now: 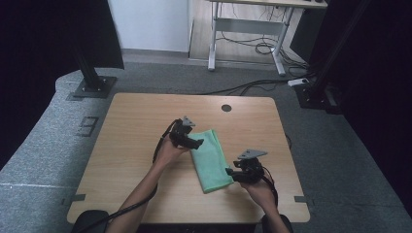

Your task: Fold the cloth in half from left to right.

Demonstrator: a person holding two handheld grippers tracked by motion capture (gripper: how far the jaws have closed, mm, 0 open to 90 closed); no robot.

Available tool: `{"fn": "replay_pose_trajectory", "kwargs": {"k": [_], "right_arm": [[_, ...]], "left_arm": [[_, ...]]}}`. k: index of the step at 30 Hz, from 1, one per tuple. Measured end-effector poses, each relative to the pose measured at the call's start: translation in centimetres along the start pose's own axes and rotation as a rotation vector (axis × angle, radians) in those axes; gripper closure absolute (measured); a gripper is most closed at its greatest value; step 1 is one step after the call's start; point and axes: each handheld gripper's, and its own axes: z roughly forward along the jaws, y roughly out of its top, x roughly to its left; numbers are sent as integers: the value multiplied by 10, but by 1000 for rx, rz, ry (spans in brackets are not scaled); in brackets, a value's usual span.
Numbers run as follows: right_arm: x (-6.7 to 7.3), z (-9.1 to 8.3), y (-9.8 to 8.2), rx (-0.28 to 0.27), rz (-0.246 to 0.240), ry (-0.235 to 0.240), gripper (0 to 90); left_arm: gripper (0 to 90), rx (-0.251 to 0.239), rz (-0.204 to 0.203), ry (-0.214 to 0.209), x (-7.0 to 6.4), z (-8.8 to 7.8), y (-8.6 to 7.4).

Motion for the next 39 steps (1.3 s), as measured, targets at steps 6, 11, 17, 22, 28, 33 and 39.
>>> {"fn": "replay_pose_trajectory", "kwargs": {"k": [6, 11, 17, 22, 28, 33, 39], "right_arm": [[-7, 26, 9, 32, -18, -14, 622], [-16, 43, 19, 37, 0, -23, 644], [-23, 70, 16, 97, 15, 11, 782], [-16, 65, 12, 115, 4, 45, 827], [1, 58, 4, 125, -24, 86, 818], [22, 49, -2, 136, -67, 111, 751], [9, 50, 24, 77, -36, 71, 719]], "left_arm": [[150, 22, -26, 16, 3, 3, -27], [144, 38, -36, 13, 1, 11, -38], [146, 52, -23, 22, -6, 19, -45], [147, 53, -21, 18, -9, 16, -49], [147, 59, -16, -9, -15, 3, -61], [149, 57, 20, -5, -25, -14, -74], [154, 21, 7, 8, -22, -40, -82]]}}
